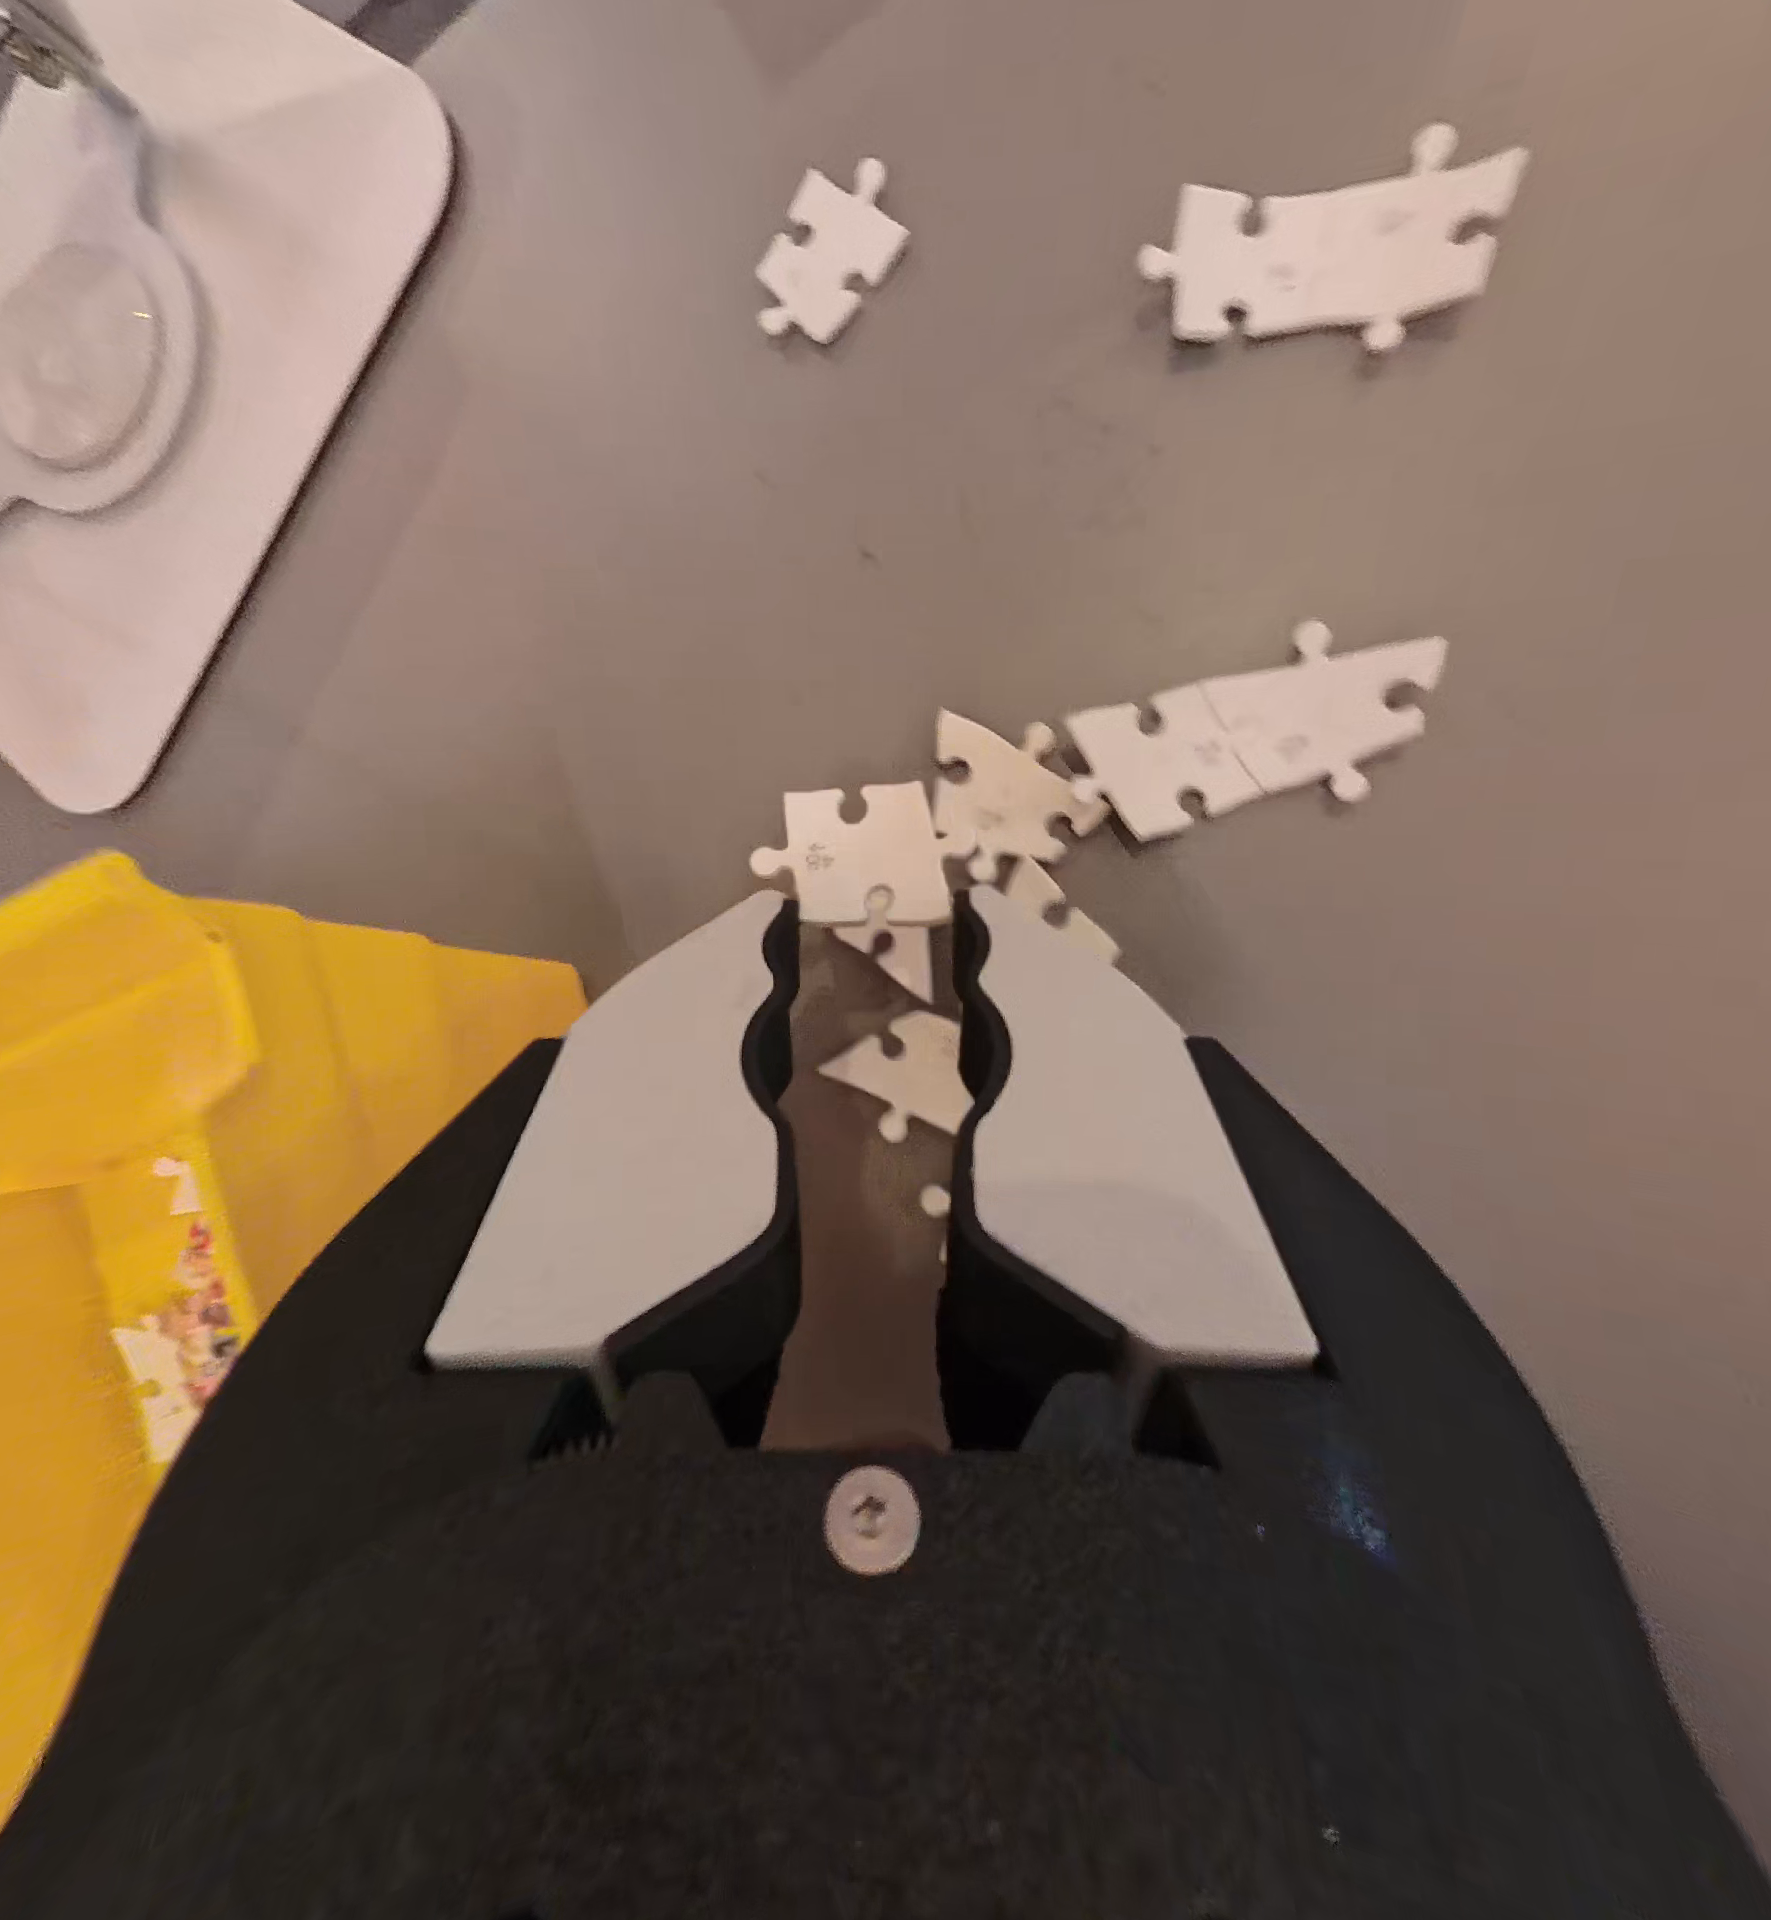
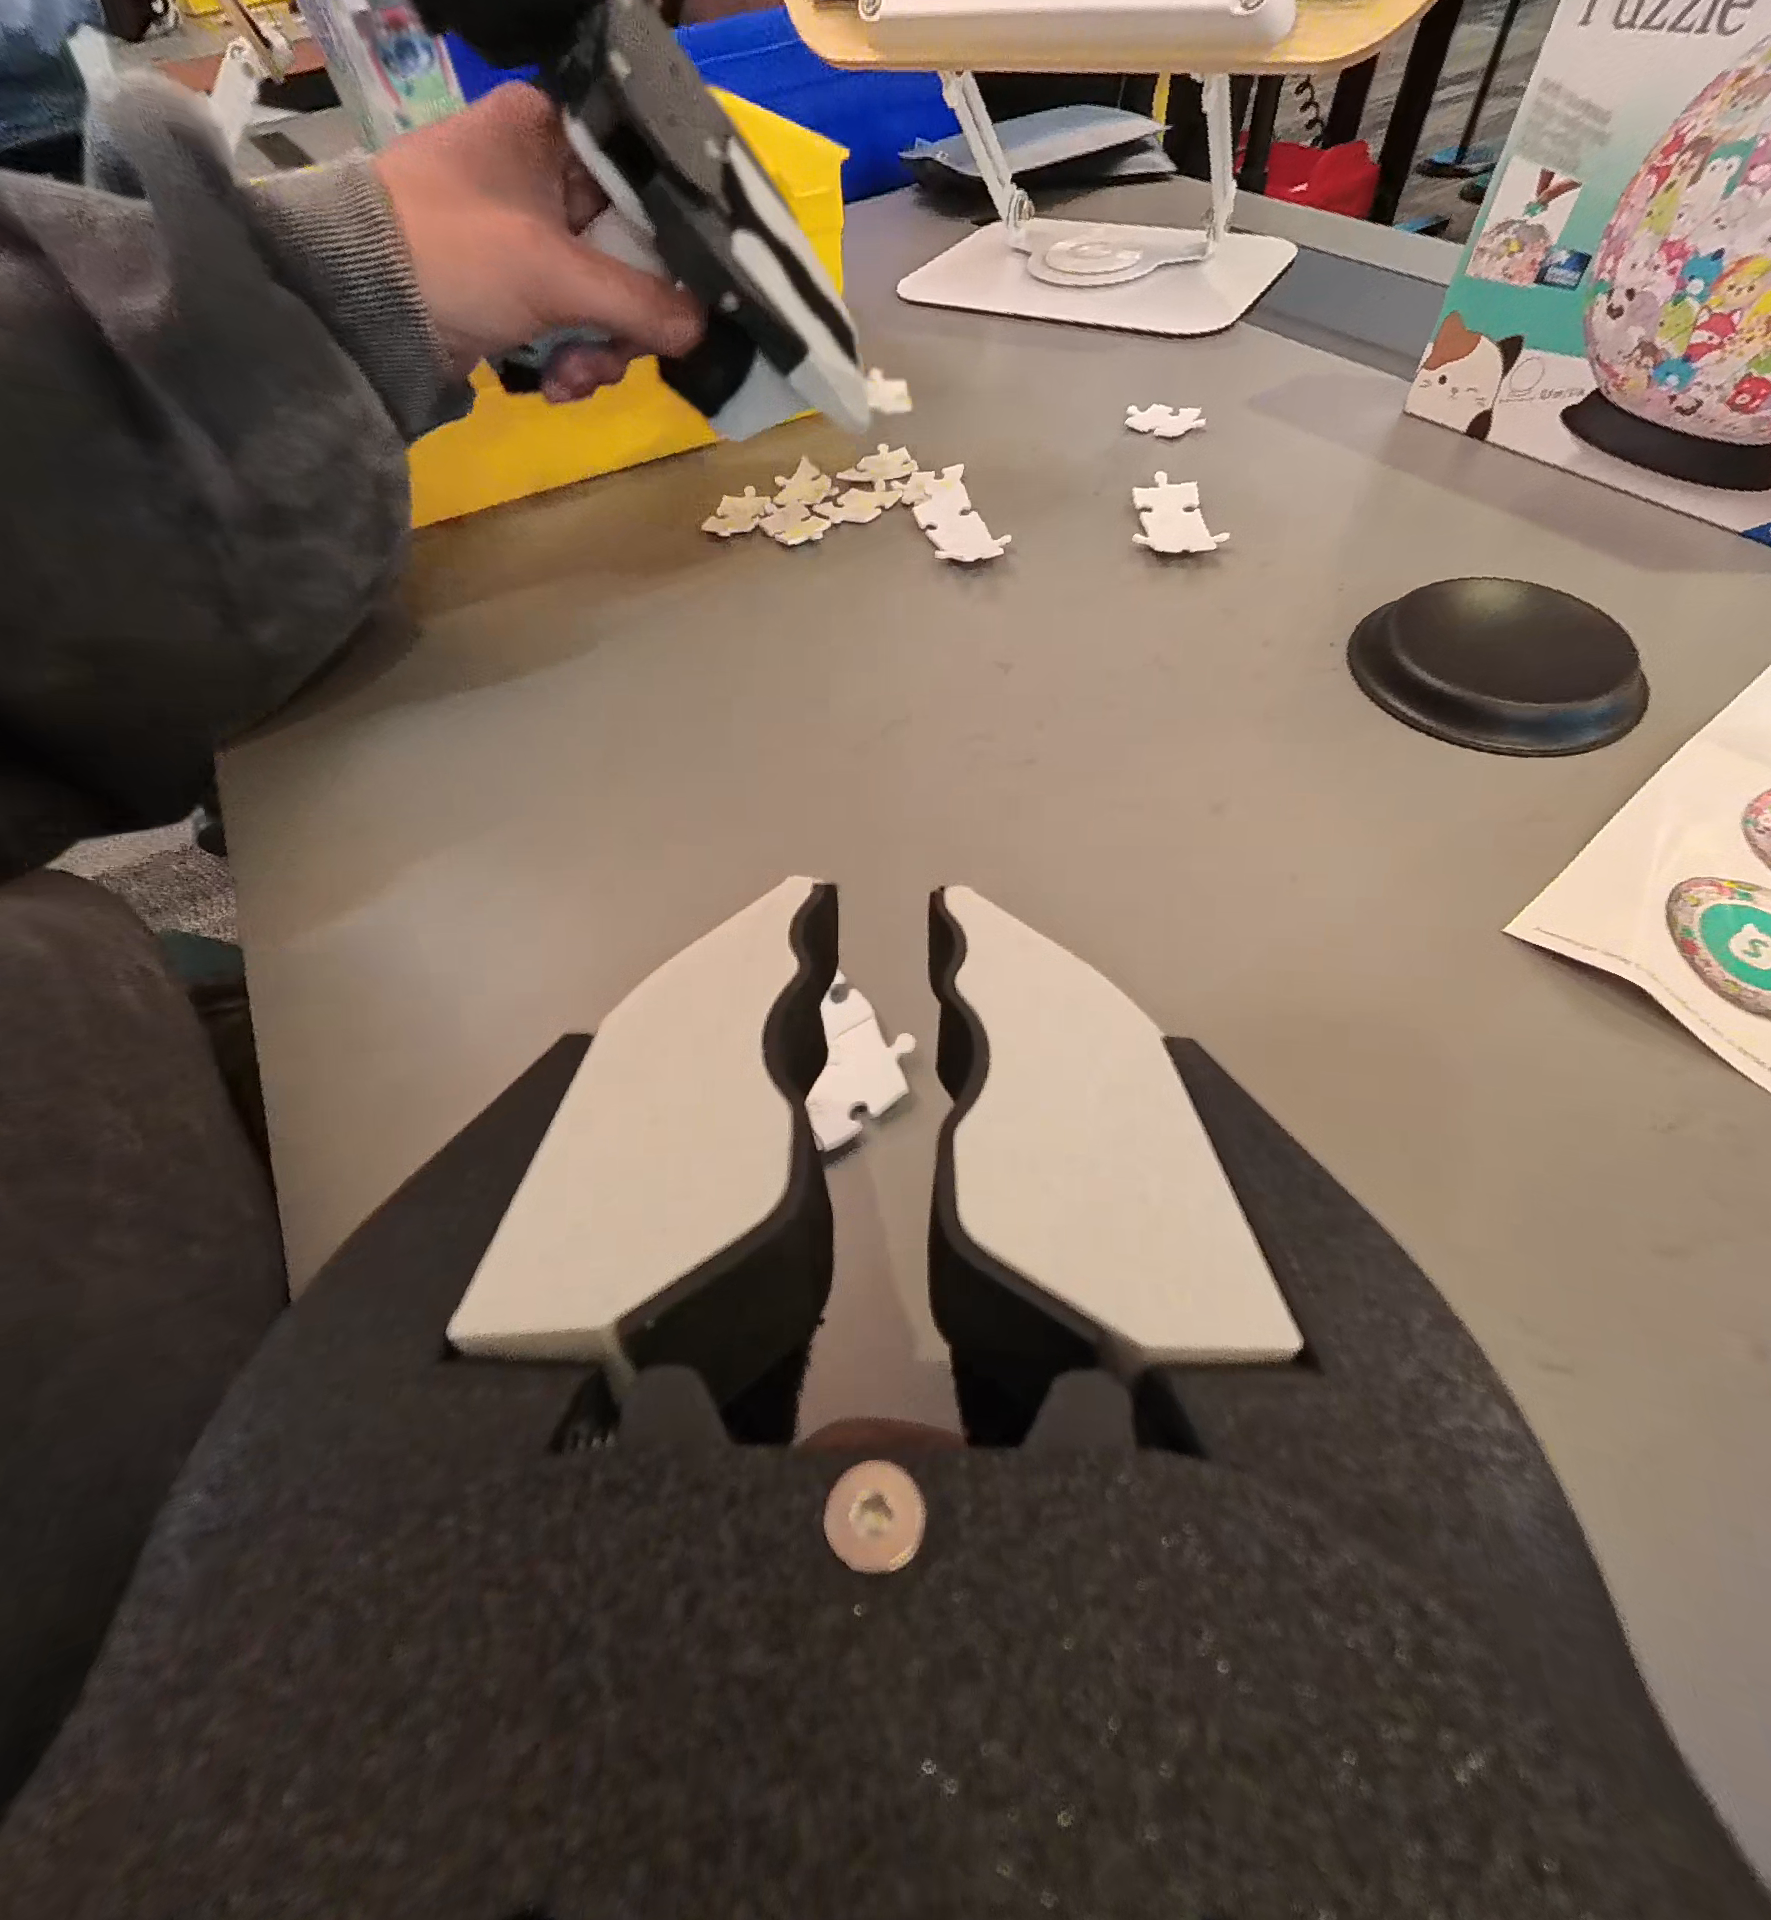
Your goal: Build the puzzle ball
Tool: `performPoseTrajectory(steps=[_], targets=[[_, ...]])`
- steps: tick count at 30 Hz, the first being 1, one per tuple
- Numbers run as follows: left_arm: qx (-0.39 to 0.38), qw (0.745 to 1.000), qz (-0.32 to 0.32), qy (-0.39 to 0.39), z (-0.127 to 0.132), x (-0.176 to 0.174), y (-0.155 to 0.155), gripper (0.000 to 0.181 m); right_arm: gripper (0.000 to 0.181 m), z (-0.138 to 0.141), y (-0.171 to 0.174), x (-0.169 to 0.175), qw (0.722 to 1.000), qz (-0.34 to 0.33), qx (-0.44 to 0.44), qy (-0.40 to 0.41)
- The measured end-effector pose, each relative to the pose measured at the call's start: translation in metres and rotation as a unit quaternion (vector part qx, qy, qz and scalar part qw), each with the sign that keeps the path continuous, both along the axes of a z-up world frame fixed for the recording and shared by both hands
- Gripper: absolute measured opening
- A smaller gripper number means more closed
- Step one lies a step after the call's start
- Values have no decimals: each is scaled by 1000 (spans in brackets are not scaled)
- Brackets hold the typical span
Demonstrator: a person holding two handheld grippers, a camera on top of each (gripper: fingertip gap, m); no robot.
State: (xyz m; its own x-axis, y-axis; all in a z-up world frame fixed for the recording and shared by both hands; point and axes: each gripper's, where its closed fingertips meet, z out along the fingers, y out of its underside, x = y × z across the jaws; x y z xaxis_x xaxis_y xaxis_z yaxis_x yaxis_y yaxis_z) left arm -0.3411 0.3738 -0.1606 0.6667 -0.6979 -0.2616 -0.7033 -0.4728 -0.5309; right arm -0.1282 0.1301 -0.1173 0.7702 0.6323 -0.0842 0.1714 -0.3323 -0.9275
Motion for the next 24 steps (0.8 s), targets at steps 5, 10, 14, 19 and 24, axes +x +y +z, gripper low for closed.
performPoseTrajectory(steps=[5, 10, 14, 19, 24], targets=[[-12, 999, -12, 47, -12, 11, 20, 27, 16, -2, 0, -1, 1000, 2, -2, -7], [-17, 996, -21, 79, -23, 14, 29, 28, 16, 0, 0, 2, 1000, -1, -1, -1], [-18, 995, -31, 91, -25, 12, 24, 27, 16, 0, 0, 5, 1000, -3, -1, 2], [-16, 994, -46, 95, -27, 13, 24, 28, 16, 1, 0, 4, 1000, -1, -3, 11], [-24, 994, -49, 92, -27, 13, 21, 28, 16, 2, 0, 6, 1000, -3, -1, 9]])
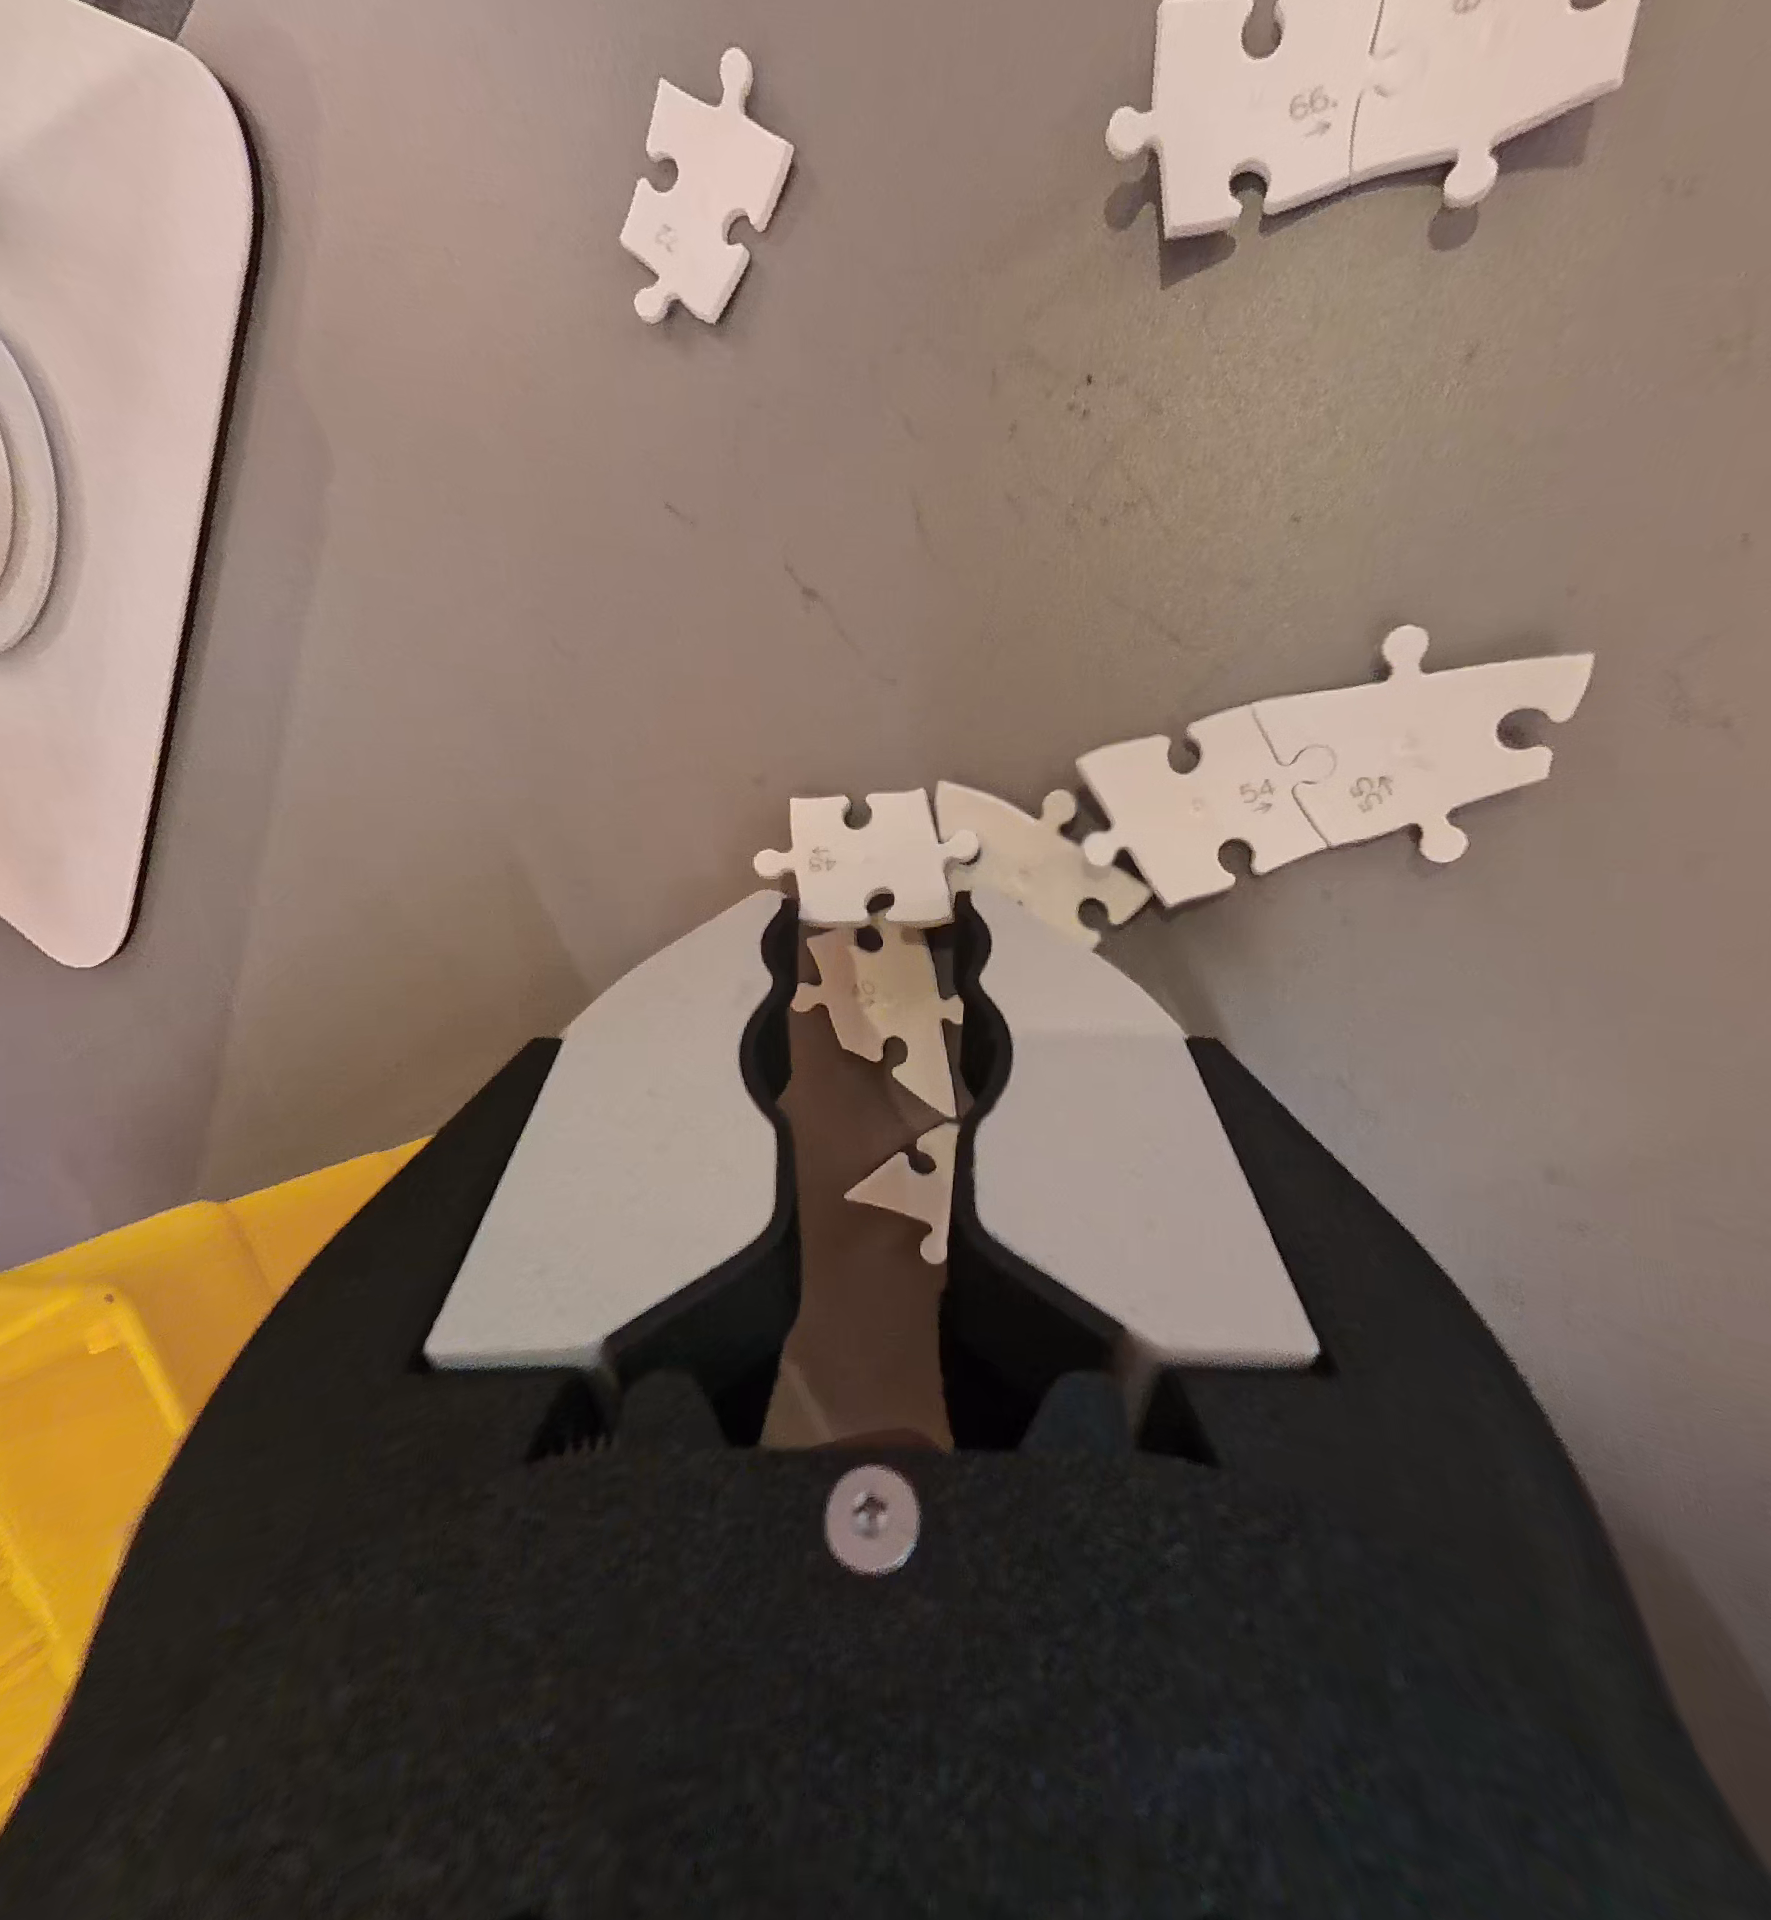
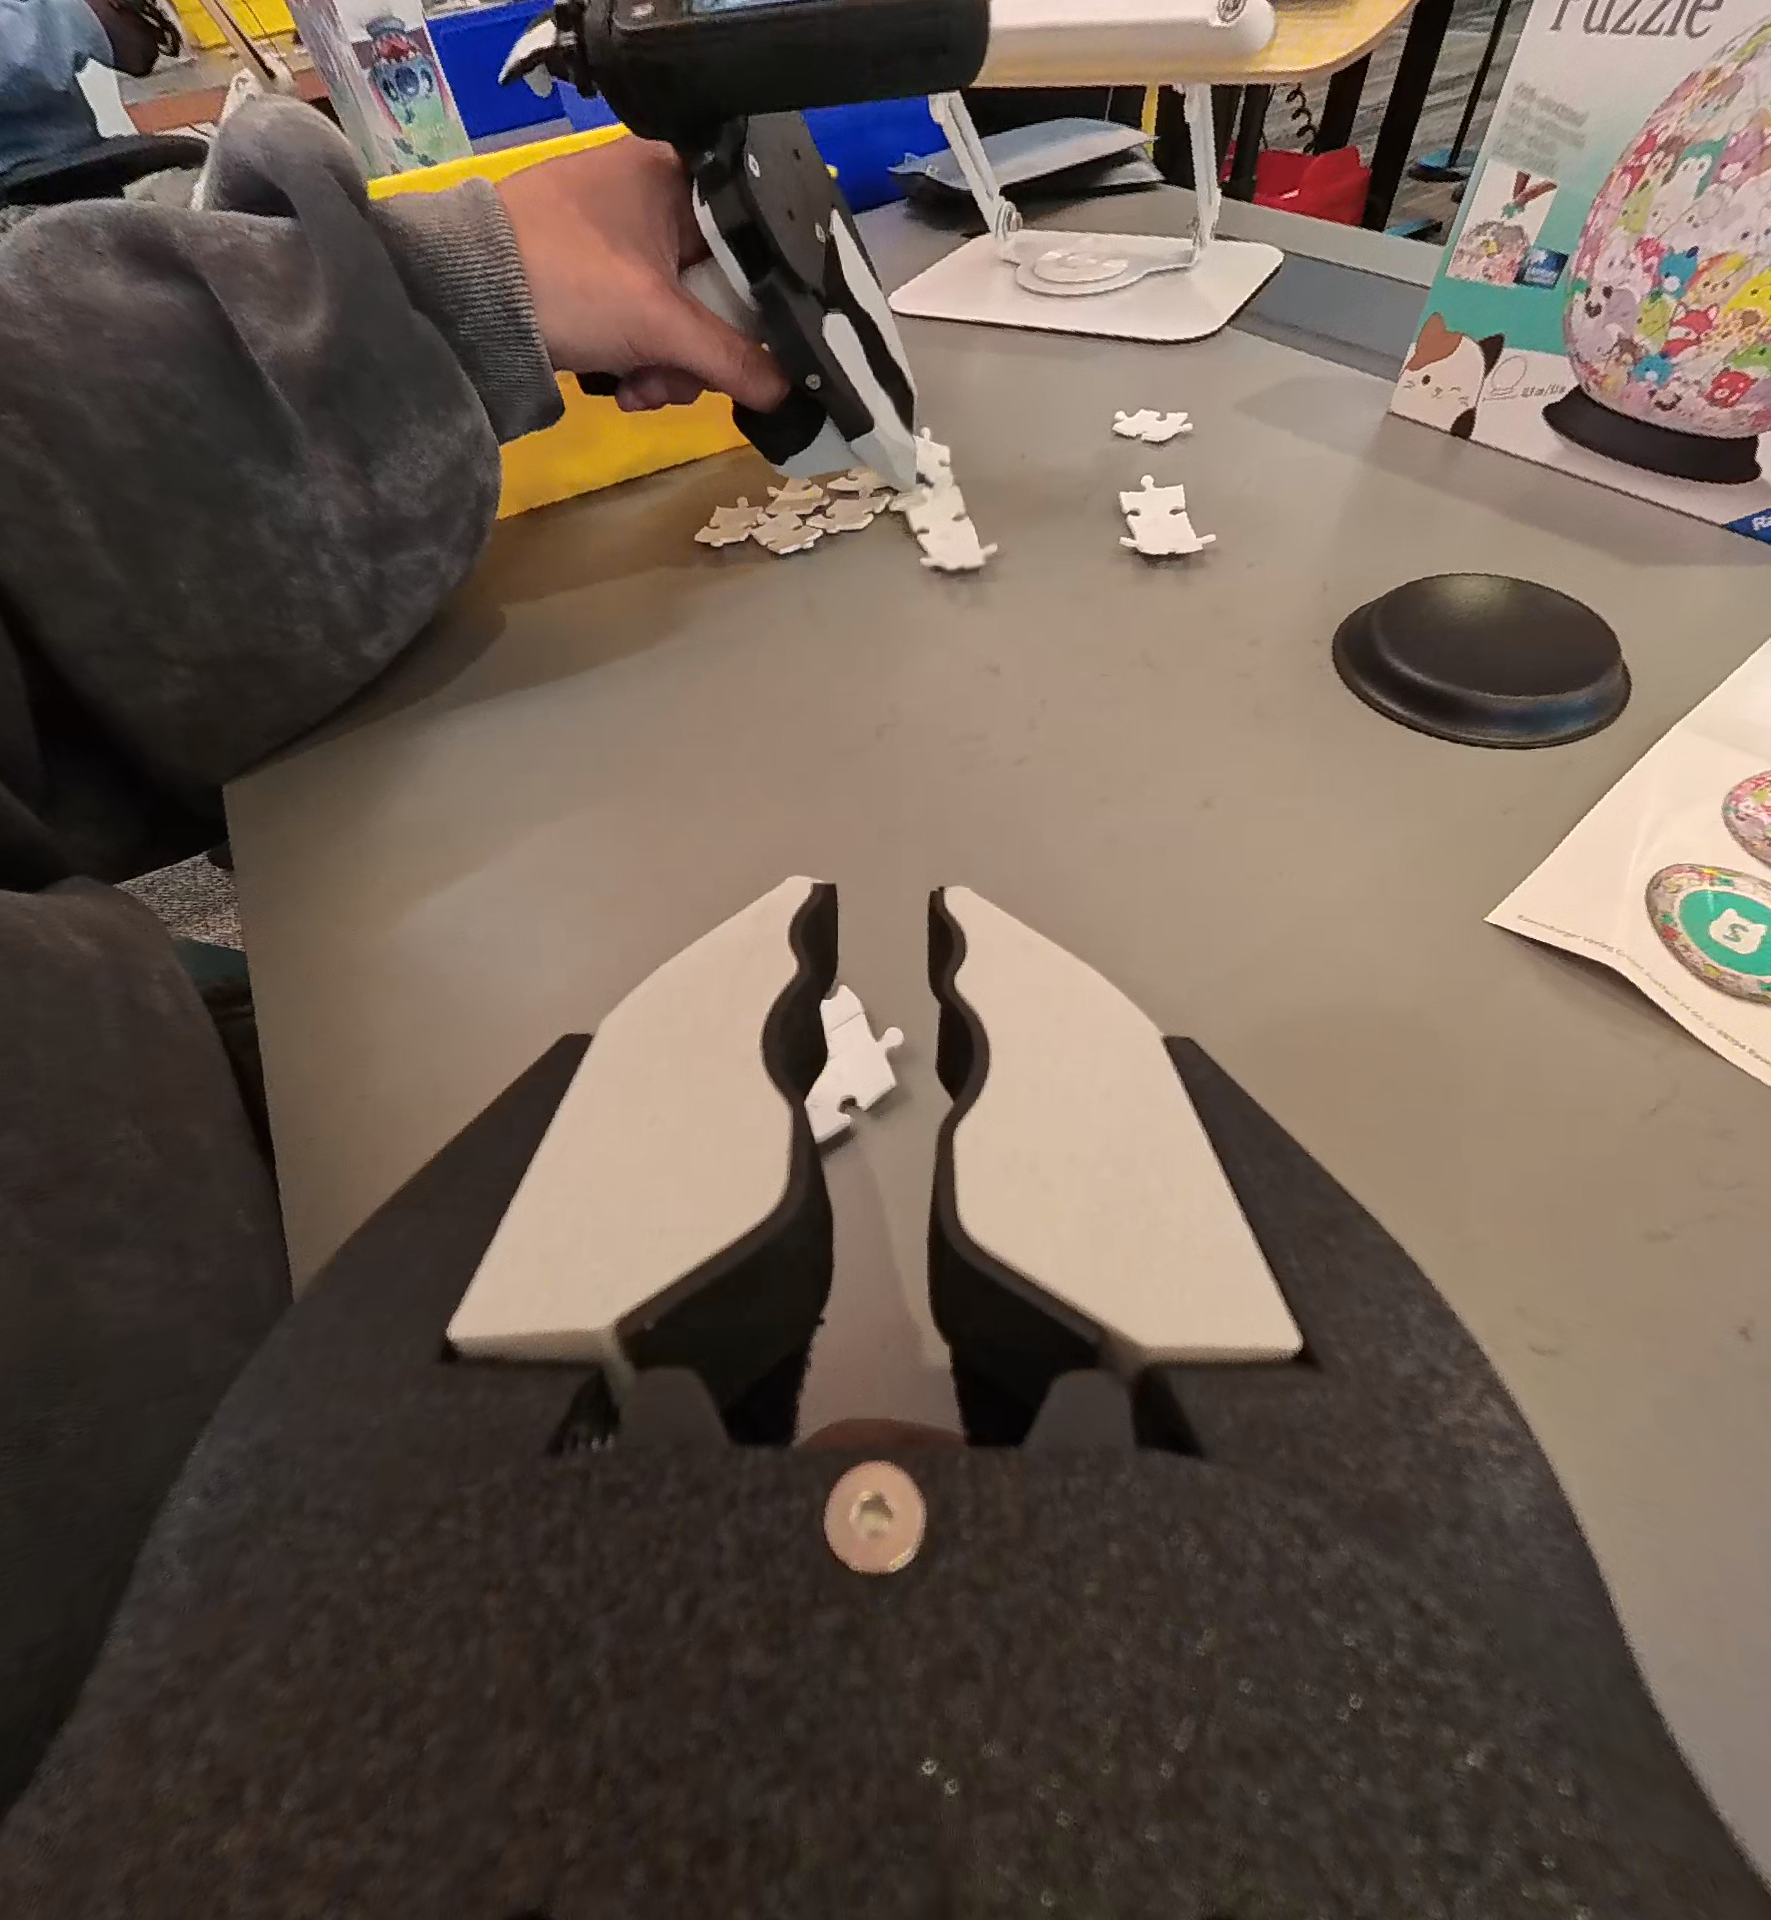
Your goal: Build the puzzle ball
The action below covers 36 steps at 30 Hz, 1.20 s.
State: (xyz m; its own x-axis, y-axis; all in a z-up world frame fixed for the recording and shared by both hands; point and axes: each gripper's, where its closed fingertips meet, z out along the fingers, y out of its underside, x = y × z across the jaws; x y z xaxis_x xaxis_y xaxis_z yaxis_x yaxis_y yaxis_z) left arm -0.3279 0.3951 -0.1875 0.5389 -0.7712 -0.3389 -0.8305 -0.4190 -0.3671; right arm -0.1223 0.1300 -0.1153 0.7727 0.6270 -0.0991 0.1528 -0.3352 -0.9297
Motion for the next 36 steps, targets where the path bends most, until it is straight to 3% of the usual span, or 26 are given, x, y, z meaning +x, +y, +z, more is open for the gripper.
performPoseTrajectory(steps=[11, 16, 21, 23, 28, 32, 36], targets=[[9, 1000, 3, -16, 14, -4, -11, 35, 16, 0, 0, -1, 1000, 2, -1, 2], [13, 999, 1, -32, 22, -4, -15, 20, 16, 1, 0, -2, 1000, 2, -1, 5], [17, 998, 55, -38, 28, -14, -11, 6, 16, 1, -1, -4, 1000, 5, 1, 0], [21, 996, 60, -68, 42, -11, -24, 0, 16, 1, -1, -3, 1000, 3, 2, 1], [21, 971, 27, -237, 99, -5, -86, 4, 16, 3, 0, -1, 1000, 0, 6, 3], [58, 942, 11, -330, 132, -45, -131, 30, 16, 5, 0, 0, 1000, -4, 12, 0], [121, 910, 29, -396, 150, -104, -165, 56, 14, 7, 2, 1, 1000, -10, 21, -3]])
